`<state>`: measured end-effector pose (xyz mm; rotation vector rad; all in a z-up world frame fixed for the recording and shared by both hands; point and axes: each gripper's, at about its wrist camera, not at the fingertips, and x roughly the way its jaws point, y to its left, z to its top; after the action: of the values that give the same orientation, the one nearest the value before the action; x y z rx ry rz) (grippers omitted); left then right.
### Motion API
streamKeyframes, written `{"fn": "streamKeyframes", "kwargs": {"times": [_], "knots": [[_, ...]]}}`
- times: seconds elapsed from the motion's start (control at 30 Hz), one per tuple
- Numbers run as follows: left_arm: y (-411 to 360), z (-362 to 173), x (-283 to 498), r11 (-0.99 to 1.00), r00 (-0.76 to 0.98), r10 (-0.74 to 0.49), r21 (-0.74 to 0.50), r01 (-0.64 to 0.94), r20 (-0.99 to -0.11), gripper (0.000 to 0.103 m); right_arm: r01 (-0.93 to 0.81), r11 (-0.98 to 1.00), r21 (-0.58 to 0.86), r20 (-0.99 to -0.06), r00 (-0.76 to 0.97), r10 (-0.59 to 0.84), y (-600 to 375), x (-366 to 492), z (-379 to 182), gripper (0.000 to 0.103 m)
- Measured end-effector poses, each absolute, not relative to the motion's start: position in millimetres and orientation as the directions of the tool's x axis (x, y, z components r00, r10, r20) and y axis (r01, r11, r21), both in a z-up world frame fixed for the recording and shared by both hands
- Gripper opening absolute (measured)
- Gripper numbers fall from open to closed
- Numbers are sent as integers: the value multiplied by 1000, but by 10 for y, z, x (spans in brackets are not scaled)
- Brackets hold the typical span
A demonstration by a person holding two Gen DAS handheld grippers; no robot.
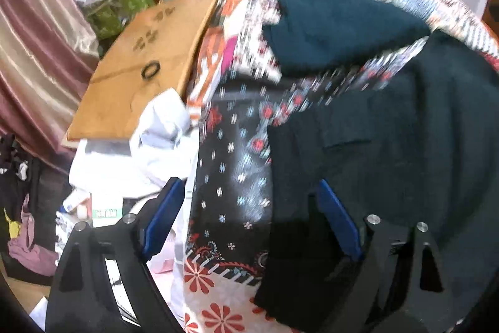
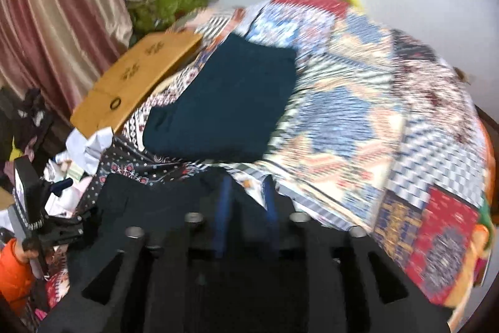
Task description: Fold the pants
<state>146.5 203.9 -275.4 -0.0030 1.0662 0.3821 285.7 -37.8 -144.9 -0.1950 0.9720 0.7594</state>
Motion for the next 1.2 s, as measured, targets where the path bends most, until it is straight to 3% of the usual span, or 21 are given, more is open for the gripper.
{"fn": "streamKeyframes", "kwargs": {"times": [0.1,0.43,0.73,0.83,0.93,1.03,1.2], "knots": [[1894,-2432,1493,954,486,248,126,-270,-838,89,-612,778,143,-759,437,483,-958,2662,-1158,52],[1048,-2089,1933,994,514,37,-23,-110,-857,89,-393,919,25,-758,592,274,-2609,2288,-1061,54],[180,-2372,2121,995,455,55,88,51,-889,89,-151,986,70,-830,539,142,-3754,2154,-1743,54],[104,-2375,2098,987,481,109,150,48,-870,92,-88,988,127,-854,497,154,-3896,1998,-2046,54],[5,-2349,2077,987,469,72,131,96,-880,92,-39,988,149,-875,460,150,-3980,1845,-2279,54],[-237,-2381,2034,977,440,10,103,188,-898,92,7,984,177,-882,445,155,-4057,1685,-2368,54],[-719,-2393,2021,935,482,39,202,291,-876,92,66,962,266,-866,454,209,-4165,1485,-2359,54]]}}
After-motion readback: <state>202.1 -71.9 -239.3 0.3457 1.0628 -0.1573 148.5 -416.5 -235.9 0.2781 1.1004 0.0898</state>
